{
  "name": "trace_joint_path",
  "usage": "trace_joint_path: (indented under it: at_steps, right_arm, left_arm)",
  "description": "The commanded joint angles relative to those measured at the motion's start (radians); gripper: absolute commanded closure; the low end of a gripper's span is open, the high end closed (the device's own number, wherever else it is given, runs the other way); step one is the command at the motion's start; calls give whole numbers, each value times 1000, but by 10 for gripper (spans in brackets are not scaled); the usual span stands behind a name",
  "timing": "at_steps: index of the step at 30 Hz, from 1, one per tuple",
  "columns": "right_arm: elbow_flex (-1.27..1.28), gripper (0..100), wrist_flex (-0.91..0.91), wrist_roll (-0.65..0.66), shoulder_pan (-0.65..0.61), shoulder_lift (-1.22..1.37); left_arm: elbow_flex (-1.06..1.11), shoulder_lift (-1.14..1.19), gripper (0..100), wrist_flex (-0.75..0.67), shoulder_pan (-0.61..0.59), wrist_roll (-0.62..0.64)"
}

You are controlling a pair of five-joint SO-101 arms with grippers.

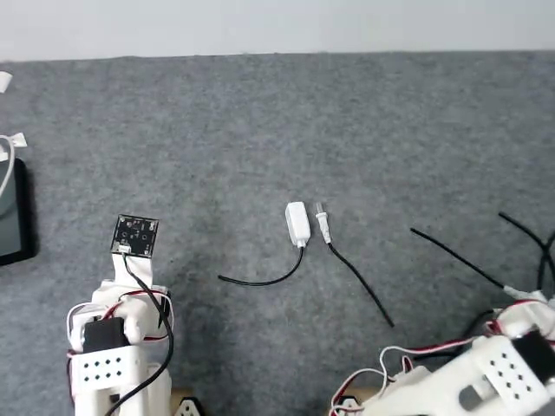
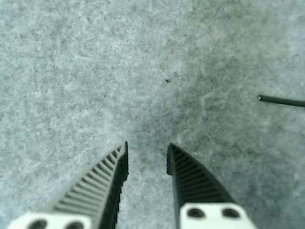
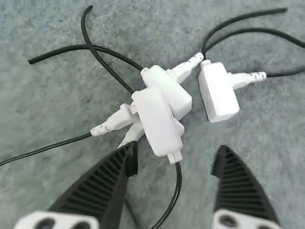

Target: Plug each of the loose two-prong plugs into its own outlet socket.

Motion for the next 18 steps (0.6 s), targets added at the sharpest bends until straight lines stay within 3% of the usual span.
trace_joint_path:
  at_steps: [1,4,13,18]
  right_arm:
    - [-155,850,107,-12,-27,-24]
    - [-203,988,120,-9,-7,-25]
    - [-199,991,176,61,79,-25]
    - [-149,991,298,118,76,-68]
  left_arm:
    - [-36,-9,927,11,8,18]
    - [-99,0,927,97,86,83]
    - [-398,26,915,264,295,176]
    - [-604,305,859,239,384,275]
